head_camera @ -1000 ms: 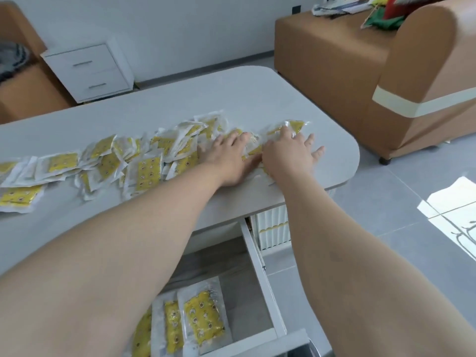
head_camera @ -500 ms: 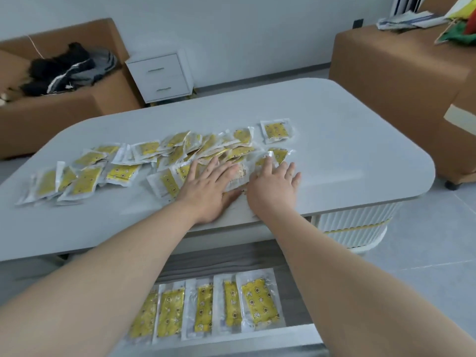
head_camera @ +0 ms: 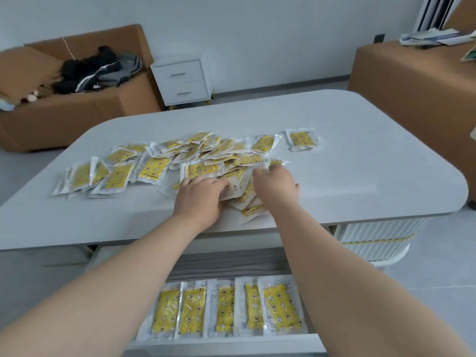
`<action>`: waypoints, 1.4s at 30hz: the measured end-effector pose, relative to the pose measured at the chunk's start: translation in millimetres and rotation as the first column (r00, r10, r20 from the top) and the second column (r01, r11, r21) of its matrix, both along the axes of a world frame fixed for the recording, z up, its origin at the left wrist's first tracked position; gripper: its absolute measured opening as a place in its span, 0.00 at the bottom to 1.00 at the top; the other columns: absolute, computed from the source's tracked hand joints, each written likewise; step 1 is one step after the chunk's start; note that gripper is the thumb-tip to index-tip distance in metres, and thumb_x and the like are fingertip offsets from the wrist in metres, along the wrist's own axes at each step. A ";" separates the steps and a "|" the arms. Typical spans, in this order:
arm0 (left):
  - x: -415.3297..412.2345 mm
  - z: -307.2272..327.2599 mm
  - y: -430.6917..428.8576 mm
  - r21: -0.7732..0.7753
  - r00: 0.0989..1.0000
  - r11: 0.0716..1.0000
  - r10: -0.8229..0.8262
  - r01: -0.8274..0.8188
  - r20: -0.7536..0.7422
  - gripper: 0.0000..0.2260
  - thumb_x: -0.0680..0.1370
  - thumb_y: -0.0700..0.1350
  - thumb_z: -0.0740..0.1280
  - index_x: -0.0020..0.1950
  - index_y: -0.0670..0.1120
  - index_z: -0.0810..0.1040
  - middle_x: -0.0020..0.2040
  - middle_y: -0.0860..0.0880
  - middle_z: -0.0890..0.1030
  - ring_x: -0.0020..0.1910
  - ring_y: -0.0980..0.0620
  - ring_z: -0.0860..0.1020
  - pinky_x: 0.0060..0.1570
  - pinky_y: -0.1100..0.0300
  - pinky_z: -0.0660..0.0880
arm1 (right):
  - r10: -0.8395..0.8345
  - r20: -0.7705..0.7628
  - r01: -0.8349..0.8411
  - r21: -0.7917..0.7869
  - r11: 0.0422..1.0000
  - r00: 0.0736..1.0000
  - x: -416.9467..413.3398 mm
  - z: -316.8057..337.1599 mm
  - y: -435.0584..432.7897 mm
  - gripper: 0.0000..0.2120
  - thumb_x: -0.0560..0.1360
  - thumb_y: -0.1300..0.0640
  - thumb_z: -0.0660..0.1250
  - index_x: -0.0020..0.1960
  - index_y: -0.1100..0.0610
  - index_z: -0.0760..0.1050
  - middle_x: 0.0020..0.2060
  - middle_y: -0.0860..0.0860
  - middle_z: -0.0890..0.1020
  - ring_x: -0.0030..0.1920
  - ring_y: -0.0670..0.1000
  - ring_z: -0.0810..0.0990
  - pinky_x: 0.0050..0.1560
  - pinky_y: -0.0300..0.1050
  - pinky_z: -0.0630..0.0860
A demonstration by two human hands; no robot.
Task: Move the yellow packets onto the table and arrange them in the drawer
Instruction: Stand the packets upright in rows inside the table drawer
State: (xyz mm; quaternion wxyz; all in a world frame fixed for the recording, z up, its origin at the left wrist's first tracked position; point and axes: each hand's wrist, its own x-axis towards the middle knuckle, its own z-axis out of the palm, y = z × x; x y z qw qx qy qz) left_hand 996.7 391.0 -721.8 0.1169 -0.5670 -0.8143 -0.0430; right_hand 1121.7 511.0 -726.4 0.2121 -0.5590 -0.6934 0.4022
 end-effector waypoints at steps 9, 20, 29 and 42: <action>16.8 11.7 -23.1 0.414 0.986 0.908 -0.007 -0.065 0.169 0.13 0.83 0.43 0.63 0.66 0.46 0.81 0.44 0.45 0.85 0.44 0.41 0.82 0.40 0.56 0.71 | -0.348 -0.447 0.315 -0.149 0.937 0.824 29.3 16.6 5.4 0.14 0.76 0.59 0.67 0.61 0.52 0.82 0.45 0.50 0.85 0.40 0.52 0.83 0.45 0.47 0.82; 48.3 24.4 -22.2 0.415 0.759 0.842 -0.010 -0.345 0.651 0.16 0.84 0.48 0.62 0.37 0.44 0.68 0.31 0.50 0.71 0.29 0.52 0.67 0.28 0.57 0.62 | -0.622 -0.606 0.416 -0.463 0.783 0.496 49.5 34.5 3.9 0.29 0.77 0.67 0.60 0.75 0.47 0.63 0.51 0.46 0.74 0.43 0.48 0.78 0.42 0.43 0.75; 66.5 32.8 -22.9 0.239 0.400 0.853 -0.040 -0.463 0.916 0.14 0.80 0.45 0.64 0.37 0.43 0.67 0.32 0.49 0.68 0.31 0.48 0.67 0.33 0.57 0.63 | -0.174 -0.503 0.035 -0.273 0.961 0.847 82.4 58.9 -25.1 0.10 0.71 0.68 0.71 0.51 0.62 0.80 0.46 0.58 0.86 0.43 0.57 0.86 0.49 0.56 0.85; 81.8 0.5 -73.8 -0.256 -0.009 0.939 0.261 -0.229 0.965 0.15 0.69 0.43 0.81 0.50 0.44 0.78 0.53 0.46 0.85 0.56 0.47 0.82 0.60 0.53 0.75 | 0.622 0.602 -0.624 -0.248 0.741 0.500 123.0 2.3 -60.1 0.14 0.67 0.55 0.80 0.45 0.55 0.77 0.39 0.49 0.80 0.38 0.50 0.76 0.36 0.43 0.73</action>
